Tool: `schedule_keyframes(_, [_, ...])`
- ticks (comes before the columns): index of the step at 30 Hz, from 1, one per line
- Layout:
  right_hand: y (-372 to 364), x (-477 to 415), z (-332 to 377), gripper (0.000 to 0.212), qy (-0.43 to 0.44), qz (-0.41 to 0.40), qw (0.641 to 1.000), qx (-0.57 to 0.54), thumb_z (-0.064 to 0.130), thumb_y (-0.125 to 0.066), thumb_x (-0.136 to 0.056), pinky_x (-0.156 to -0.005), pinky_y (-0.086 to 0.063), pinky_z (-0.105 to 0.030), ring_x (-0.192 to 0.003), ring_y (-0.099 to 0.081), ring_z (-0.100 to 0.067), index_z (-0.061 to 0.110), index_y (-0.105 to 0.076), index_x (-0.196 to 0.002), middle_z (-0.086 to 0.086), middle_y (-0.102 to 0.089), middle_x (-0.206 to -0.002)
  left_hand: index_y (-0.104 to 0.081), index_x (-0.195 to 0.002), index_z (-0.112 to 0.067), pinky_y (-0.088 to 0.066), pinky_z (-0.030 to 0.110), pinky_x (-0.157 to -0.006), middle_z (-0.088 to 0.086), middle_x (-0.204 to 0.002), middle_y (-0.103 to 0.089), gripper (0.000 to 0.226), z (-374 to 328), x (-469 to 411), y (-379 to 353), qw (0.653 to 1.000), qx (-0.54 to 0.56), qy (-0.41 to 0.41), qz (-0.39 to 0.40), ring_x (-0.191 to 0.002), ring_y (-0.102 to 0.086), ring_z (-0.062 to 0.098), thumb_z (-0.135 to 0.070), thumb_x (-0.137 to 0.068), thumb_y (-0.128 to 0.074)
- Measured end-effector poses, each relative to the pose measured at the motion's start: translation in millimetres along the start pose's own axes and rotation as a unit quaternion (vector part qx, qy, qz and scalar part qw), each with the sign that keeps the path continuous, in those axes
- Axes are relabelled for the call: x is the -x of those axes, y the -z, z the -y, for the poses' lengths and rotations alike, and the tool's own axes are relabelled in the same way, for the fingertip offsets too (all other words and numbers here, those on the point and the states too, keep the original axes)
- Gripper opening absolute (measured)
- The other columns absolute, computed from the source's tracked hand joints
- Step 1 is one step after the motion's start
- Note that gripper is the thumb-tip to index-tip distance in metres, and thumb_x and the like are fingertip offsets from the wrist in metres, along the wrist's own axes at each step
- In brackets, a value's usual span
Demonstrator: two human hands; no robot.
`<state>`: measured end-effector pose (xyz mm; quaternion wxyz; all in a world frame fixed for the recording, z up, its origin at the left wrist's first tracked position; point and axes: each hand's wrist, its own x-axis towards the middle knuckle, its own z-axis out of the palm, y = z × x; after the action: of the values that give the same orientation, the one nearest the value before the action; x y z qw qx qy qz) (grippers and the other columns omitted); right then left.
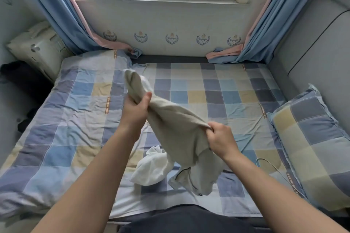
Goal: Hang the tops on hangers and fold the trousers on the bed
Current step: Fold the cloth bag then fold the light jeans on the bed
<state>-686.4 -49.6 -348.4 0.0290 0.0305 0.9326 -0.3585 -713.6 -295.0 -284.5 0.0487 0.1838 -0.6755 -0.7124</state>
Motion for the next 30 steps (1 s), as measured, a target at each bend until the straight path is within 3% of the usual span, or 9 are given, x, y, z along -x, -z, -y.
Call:
schedule_keyframes(3, [19.6,-9.3,17.7,0.047,-0.039,-0.017,0.991,-0.129,0.030,-0.057,-0.097,-0.051,-0.051,-0.050,-0.053,-0.053,-0.033,0.018,-0.043,-0.054,0.001,-0.046,-0.051,-0.038,-0.153,-0.022,-0.036,0.032,-0.113,-0.013,-0.145,-0.041,0.074,-0.2,8.6,2.1,0.984,-0.156,-0.050,0.076,-0.134,-0.041,0.008,-0.037,-0.090,-0.074])
schedule_keyframes(6, [36.2,-14.9,47.4,0.038,-0.093,-0.015,0.953,-0.287,0.026,-0.057,-0.101,-0.042,-0.050,-0.036,-0.053,-0.051,-0.025,0.012,-0.050,-0.065,-0.009,-0.047,-0.062,-0.059,-0.132,-0.022,-0.049,0.029,-0.100,-0.009,-0.129,-0.060,0.054,8.8,31.4,-10.2,0.956,-0.236,-0.085,0.152,-0.120,-0.058,0.012,-0.038,-0.084,-0.079])
schedule_keyframes(8, [44.7,-16.5,68.3,0.032,-0.100,-0.019,0.933,-0.346,0.025,-0.056,-0.101,-0.051,-0.052,-0.035,-0.064,-0.054,-0.024,0.006,-0.057,-0.075,-0.011,-0.051,-0.070,-0.065,-0.113,-0.023,-0.058,0.035,-0.091,-0.006,-0.109,-0.069,0.045,19.1,48.1,-22.0,0.937,-0.252,-0.043,0.238,-0.103,-0.068,0.014,-0.045,-0.078,-0.083])
schedule_keyframes(11, [55.0,-17.8,89.0,0.029,-0.112,-0.012,0.907,-0.405,0.027,-0.055,-0.101,-0.077,-0.056,-0.057,-0.077,-0.059,-0.029,0.003,-0.063,-0.085,-0.014,-0.058,-0.080,-0.056,-0.119,-0.029,-0.057,0.030,-0.088,-0.012,-0.112,-0.065,0.062,43.5,65.1,-40.6,0.919,-0.247,0.021,0.307,-0.101,-0.065,0.004,-0.050,-0.069,-0.087])
schedule_keyframes(15, [66.6,-17.2,105.0,0.023,-0.106,0.008,0.848,-0.519,0.021,-0.053,-0.104,-0.067,-0.061,-0.046,-0.072,-0.067,-0.024,0.006,-0.061,-0.088,-0.013,-0.062,-0.080,-0.055,-0.122,-0.035,-0.054,0.039,-0.088,-0.013,-0.113,-0.067,0.061,64.6,67.1,-58.6,0.942,-0.234,0.011,0.240,-0.105,-0.065,0.010,-0.060,-0.071,-0.076])
schedule_keyframes(19, [61.8,-8.9,92.5,0.019,-0.076,0.073,0.826,-0.554,0.014,-0.049,-0.105,-0.080,-0.061,-0.040,-0.089,-0.072,-0.026,0.003,-0.064,-0.105,-0.016,-0.072,-0.098,-0.070,-0.107,-0.014,-0.057,0.045,-0.085,0.001,-0.102,-0.073,0.029,61.2,58.4,-56.8,0.973,-0.166,-0.009,0.159,-0.100,-0.069,0.023,-0.027,-0.083,-0.062])
schedule_keyframes(22, [52.0,2.0,57.4,0.029,-0.021,0.112,0.908,-0.403,0.021,-0.062,-0.099,-0.088,-0.055,-0.028,-0.112,-0.067,-0.016,0.014,-0.061,-0.127,-0.005,-0.069,-0.123,-0.070,-0.101,-0.006,-0.058,0.055,-0.086,0.017,-0.100,-0.074,0.030,59.1,48.9,-47.4,0.992,-0.074,0.036,0.100,-0.099,-0.070,0.036,-0.025,-0.079,-0.065])
schedule_keyframes(25, [32.3,21.8,16.2,0.072,0.000,0.162,0.959,-0.231,0.037,-0.079,-0.083,-0.104,-0.042,-0.028,-0.127,-0.049,-0.007,0.027,-0.043,-0.145,0.008,-0.050,-0.141,-0.072,-0.099,-0.008,-0.059,0.052,-0.087,0.017,-0.098,-0.076,0.020,57.8,40.2,-37.0,0.995,0.000,0.084,0.046,-0.097,-0.072,0.037,-0.021,-0.084,-0.068])
schedule_keyframes(30, [-9.6,53.1,-15.0,0.094,-0.218,0.257,0.898,-0.281,0.064,-0.076,-0.075,-0.096,-0.049,-0.043,-0.122,-0.056,-0.021,0.035,-0.029,-0.151,0.003,-0.048,-0.144,-0.068,-0.117,-0.002,-0.059,0.050,-0.090,0.017,-0.109,-0.075,0.024,56.5,31.9,-29.1,0.976,0.143,0.166,0.008,-0.102,-0.072,0.034,-0.017,-0.098,-0.064])
